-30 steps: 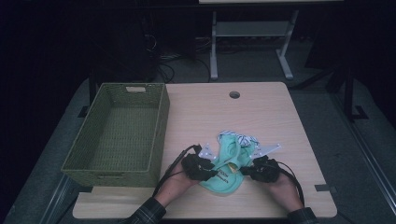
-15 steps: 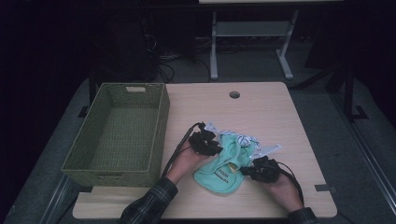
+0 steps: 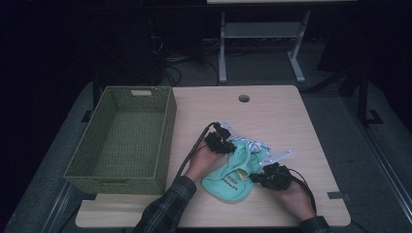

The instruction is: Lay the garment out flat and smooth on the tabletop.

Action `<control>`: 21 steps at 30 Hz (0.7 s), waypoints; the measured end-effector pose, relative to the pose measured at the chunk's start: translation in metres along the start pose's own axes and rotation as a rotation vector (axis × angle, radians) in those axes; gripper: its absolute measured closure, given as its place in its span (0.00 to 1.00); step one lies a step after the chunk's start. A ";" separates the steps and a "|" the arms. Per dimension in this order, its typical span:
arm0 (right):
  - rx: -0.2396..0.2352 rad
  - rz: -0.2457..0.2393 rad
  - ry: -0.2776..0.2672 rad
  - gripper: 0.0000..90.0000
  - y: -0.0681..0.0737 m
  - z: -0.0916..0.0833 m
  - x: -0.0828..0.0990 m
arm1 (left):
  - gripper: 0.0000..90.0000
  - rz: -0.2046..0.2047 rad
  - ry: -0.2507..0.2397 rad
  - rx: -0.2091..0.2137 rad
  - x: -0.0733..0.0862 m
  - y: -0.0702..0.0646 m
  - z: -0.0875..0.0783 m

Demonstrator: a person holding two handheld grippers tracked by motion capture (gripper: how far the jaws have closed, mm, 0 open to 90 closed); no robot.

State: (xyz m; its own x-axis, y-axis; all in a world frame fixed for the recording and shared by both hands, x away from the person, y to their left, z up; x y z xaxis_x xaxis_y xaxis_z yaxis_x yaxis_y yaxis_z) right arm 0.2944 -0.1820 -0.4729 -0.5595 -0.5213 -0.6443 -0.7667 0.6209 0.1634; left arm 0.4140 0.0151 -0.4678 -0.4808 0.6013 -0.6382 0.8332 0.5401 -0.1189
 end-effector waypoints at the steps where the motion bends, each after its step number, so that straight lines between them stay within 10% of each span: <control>1: -0.001 0.001 0.000 1.00 0.000 0.000 0.000 | 0.96 0.000 -0.002 0.002 0.000 0.000 0.000; 17: 0.002 -0.011 0.000 1.00 0.000 0.000 0.000 | 0.99 -0.026 -0.002 -0.019 -0.008 0.005 -0.008; 21: 0.004 -0.015 0.001 1.00 0.000 0.000 0.000 | 0.82 -0.025 0.007 -0.034 -0.010 0.006 -0.006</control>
State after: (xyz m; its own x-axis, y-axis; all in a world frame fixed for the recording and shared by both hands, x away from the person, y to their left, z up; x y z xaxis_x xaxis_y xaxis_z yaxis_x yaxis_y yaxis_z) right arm 0.2941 -0.1821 -0.4729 -0.5482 -0.5314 -0.6458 -0.7737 0.6155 0.1503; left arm 0.4223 0.0159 -0.4579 -0.5036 0.5909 -0.6303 0.8110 0.5747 -0.1091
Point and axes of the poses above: each handheld gripper's, and its own axes: z roughly forward along the jaws, x roughly out of its underside, y roughly to its left, the point moved 1 cm from there along z, roughly forward along the jaws, and after that the axes turned 1 degree about -x, right-handed, at the moved point
